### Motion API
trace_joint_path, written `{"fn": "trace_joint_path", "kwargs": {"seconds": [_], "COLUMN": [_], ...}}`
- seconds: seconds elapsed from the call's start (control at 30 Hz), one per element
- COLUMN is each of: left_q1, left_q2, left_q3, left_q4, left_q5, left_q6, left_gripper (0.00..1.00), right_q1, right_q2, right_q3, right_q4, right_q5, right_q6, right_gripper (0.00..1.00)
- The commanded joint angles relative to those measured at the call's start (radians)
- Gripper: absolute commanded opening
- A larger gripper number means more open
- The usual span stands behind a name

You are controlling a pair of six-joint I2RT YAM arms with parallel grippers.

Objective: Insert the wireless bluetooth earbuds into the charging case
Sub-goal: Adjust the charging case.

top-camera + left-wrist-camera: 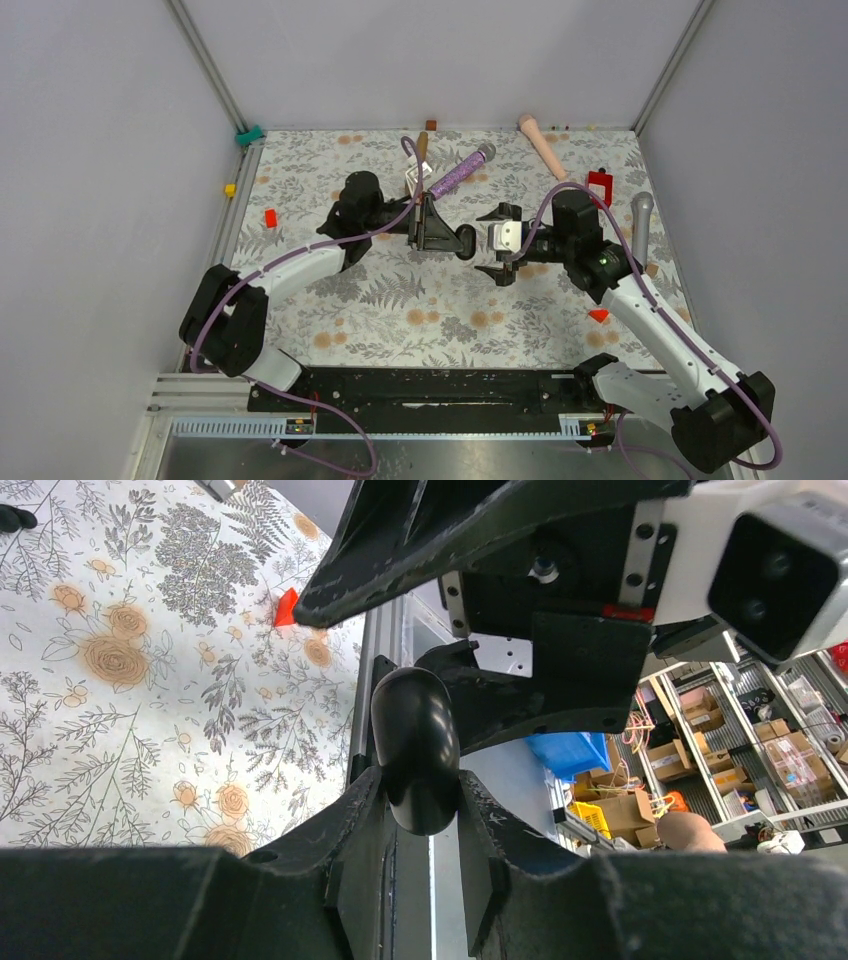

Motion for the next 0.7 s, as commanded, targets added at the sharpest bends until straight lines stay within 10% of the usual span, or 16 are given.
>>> {"fn": "trace_joint_path", "kwargs": {"seconds": [0.0,0.67], "left_q1": [0.002,-0.017], "left_q2": [0.004,0.060], "left_q3": [0.044,0.054], "left_q4": [0.029,0.015], "left_q5": [0.026,0.024], "left_q6": [-0.009,-0.005], "left_gripper": [0.00,0.00], "right_q1": [0.007,0.056], "right_q2": [-0.025,-0.011], "right_q3": [-0.045,-0.044], "right_q4": [0.103,0.116], "right_q5": [-0.042,-0.017], "right_q6": [0.007,0.020], "right_gripper": [1.00,0.99]}}
